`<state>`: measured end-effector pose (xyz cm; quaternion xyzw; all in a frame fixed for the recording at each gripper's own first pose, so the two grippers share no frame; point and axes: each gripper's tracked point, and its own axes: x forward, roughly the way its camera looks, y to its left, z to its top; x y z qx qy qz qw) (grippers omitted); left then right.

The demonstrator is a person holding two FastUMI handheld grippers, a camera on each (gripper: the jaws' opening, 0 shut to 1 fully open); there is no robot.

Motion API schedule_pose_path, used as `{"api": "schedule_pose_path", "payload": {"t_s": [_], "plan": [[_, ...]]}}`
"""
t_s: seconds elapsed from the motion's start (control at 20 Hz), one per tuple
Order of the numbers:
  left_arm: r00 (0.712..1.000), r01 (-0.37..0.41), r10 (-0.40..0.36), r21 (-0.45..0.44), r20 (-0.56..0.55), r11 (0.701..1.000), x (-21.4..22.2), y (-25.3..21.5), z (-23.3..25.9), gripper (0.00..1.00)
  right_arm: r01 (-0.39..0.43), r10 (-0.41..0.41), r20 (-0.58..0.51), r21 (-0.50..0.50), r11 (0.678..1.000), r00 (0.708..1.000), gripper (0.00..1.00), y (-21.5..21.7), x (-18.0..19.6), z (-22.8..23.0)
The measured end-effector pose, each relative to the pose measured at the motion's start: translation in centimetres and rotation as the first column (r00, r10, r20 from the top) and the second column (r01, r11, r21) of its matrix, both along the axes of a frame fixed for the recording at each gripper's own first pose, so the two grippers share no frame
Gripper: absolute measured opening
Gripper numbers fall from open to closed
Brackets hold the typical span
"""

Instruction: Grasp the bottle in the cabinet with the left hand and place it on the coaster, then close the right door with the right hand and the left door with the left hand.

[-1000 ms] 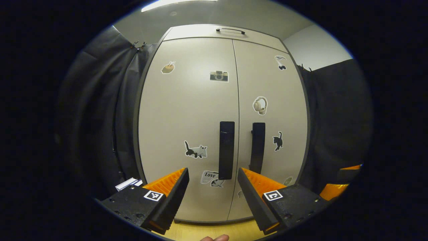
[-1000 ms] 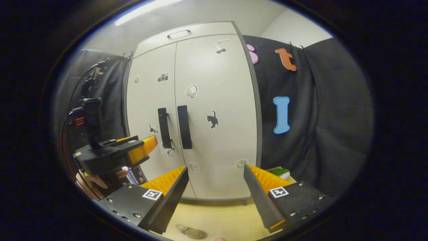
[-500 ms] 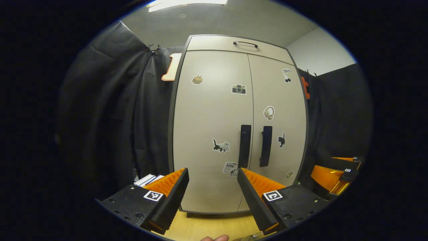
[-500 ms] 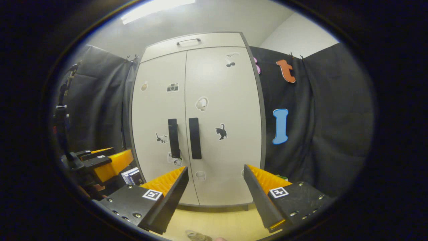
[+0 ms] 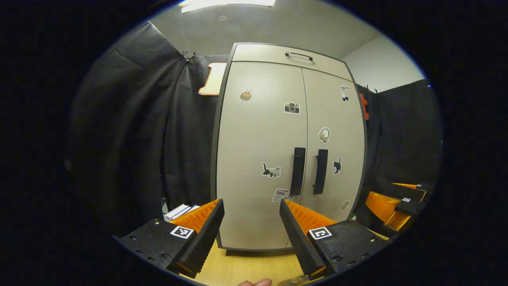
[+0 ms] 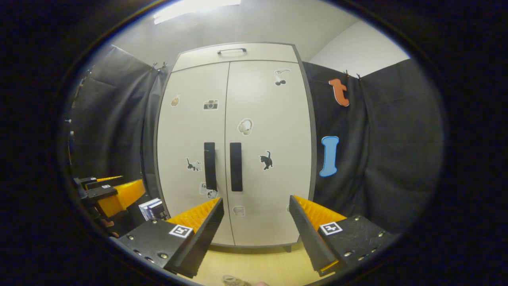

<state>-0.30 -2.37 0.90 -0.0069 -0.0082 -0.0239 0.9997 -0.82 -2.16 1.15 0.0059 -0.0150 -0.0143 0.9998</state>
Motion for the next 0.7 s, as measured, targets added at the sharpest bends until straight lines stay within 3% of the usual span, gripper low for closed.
{"api": "schedule_pose_path", "payload": {"t_s": [0.7], "plan": [[1.000,0.026,-0.026,0.003,-0.015,1.000,0.06,-0.20,-0.55,0.90,0.010,-0.011,-0.010,-0.003,1.000,1.000,1.00,0.25,-0.05,0.12]]}}
